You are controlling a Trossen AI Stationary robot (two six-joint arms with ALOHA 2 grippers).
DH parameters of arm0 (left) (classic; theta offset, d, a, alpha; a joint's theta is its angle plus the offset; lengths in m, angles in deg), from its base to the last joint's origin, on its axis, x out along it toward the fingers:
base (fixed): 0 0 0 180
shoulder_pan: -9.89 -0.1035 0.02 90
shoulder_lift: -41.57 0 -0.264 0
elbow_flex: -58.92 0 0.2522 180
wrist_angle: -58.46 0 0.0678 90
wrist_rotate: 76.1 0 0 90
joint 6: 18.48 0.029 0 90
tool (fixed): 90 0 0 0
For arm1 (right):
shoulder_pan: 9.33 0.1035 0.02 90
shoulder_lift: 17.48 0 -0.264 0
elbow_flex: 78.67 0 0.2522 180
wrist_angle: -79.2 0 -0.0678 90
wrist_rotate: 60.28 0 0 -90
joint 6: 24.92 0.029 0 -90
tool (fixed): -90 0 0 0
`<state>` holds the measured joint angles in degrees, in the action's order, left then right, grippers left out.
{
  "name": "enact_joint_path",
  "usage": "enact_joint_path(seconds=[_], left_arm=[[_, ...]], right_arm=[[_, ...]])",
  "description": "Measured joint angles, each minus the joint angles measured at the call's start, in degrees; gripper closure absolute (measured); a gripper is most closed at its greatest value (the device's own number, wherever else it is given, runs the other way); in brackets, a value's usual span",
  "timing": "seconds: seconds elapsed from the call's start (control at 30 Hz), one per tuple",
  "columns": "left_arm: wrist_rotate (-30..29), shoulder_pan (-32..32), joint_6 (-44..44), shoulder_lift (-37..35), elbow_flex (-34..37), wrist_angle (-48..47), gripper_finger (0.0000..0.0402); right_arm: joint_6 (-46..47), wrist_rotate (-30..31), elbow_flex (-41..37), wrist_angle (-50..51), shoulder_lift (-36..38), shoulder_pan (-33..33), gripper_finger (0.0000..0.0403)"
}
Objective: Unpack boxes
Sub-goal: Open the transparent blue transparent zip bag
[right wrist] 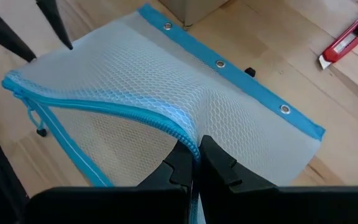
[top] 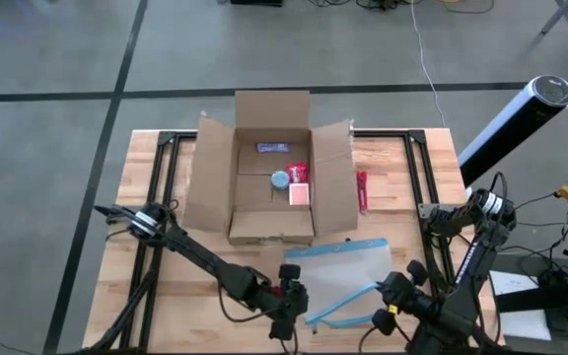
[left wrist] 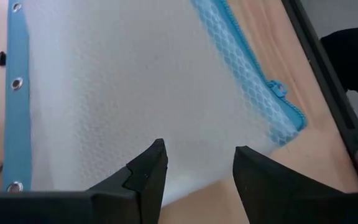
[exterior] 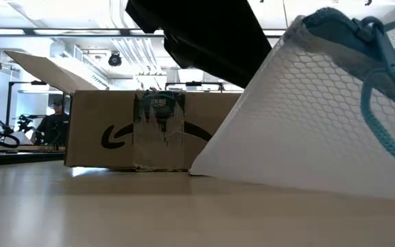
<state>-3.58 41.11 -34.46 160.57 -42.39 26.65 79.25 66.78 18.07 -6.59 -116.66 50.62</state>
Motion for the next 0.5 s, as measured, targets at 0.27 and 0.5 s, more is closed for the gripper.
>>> enact_joint_path(seconds=[0.27,0.5], left_arm=[[0.47,2.70,2.57,-0.01,-0.58,5.20,0.0250],[0.51,3.03,3.27,-0.11,-0.56,6.24,0.0252]], right_arm=[[-1.85,0.43,0.04,-0.28,0.02,-1.86,0.0403],[-2.37,0.50,0.09,-0.57,0.02,-2.24,0.0403]])
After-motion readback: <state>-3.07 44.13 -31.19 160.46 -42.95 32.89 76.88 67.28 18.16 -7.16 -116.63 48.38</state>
